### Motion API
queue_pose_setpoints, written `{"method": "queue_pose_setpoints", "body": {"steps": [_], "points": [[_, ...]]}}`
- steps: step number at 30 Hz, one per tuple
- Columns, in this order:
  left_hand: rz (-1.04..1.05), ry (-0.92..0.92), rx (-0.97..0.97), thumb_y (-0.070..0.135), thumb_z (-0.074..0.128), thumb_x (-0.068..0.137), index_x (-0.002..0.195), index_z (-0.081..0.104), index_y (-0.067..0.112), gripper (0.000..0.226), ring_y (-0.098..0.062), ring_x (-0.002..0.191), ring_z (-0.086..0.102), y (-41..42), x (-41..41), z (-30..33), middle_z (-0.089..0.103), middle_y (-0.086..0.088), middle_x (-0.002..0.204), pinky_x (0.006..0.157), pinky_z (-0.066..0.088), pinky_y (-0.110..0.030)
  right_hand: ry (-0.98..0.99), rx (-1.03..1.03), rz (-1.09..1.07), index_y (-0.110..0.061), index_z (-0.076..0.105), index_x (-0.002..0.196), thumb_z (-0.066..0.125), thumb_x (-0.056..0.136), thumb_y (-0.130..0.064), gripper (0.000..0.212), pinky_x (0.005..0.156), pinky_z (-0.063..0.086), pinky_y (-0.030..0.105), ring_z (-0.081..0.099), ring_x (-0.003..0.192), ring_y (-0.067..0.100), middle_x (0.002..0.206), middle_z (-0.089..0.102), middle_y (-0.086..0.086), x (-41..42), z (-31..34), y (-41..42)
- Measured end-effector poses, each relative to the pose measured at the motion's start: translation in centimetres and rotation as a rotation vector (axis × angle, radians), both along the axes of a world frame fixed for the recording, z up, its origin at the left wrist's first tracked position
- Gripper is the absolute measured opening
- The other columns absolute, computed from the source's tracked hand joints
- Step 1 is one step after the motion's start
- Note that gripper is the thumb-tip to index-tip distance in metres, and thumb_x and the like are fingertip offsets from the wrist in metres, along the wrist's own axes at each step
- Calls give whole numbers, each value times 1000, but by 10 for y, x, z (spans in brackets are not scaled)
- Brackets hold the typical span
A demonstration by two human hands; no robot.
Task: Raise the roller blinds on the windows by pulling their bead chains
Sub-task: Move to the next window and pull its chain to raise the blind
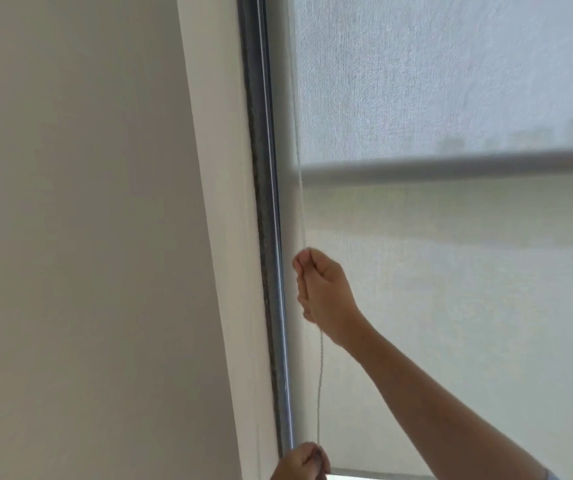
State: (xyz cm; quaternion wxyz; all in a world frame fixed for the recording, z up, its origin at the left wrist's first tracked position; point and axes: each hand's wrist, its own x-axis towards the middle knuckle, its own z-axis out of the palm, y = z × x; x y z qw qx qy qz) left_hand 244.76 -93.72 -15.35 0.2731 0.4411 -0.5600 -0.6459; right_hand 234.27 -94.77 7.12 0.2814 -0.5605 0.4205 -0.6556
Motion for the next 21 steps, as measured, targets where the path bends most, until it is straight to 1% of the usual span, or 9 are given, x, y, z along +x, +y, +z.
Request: {"method": "queue_pose_setpoints", "body": {"steps": [2,4,6,8,10,12,14,18,21], "points": [[-6,-11,55,19,58,94,76,70,14,22,-19,66,61,-9,5,24,66,-6,71,62,48,-23,33,46,-47,-17,46,74,35,104,-11,33,35,22,18,27,40,5,53,34,-6,1,-28,-4],[43,61,33,10,65,87,85,69,11,5,-19,67,63,-28,8,54,72,-10,81,60,48,-24,50,79,-78,-14,45,72,36,102,-6,33,38,24,17,28,43,4,51,35,-11,3,-59,-5],[47,156,-113,15,59,93,97,73,14,14,-20,83,73,-44,14,95,77,-11,102,77,54,-29,62,118,-110,-12,46,69,37,100,-1,34,42,28,15,32,44,1,48,39,-13,6,-92,-3],[-14,277,-305,19,42,102,107,72,13,31,-24,104,71,-49,23,143,75,-10,113,92,53,-37,93,165,-142,-19,47,67,40,102,-7,38,45,31,17,35,45,1,46,43,-14,10,-124,-1],[-79,418,-401,23,33,105,112,69,13,39,-25,106,69,-50,24,196,74,-10,114,92,53,-39,121,192,-169,-21,45,66,42,101,-17,35,48,30,21,34,49,4,48,42,-13,14,-154,1],[-159,527,-450,29,29,106,116,65,9,42,-26,97,71,-49,20,247,74,-12,108,86,57,-39,107,213,-155,-23,45,66,42,98,-15,33,52,30,22,33,53,6,50,40,-13,18,-176,2],[-210,603,-468,35,27,106,116,63,6,47,-26,84,72,-48,12,288,74,-13,97,80,59,-39,120,215,-145,-34,47,61,43,96,-7,44,55,30,23,33,53,4,50,41,-13,23,-189,6],[-166,689,-470,39,28,106,100,65,7,50,-18,61,65,-52,-1,347,68,-6,74,64,57,-34,125,193,-127,-40,46,59,45,98,-2,55,53,28,21,29,52,3,48,38,-13,28,-197,13],[-62,724,-488,44,36,104,74,58,17,46,-8,45,33,-51,-8,368,42,5,53,43,31,-22,177,188,-128,-42,45,60,44,98,-4,54,53,28,20,31,50,3,47,39,-14,22,-196,9]]}}
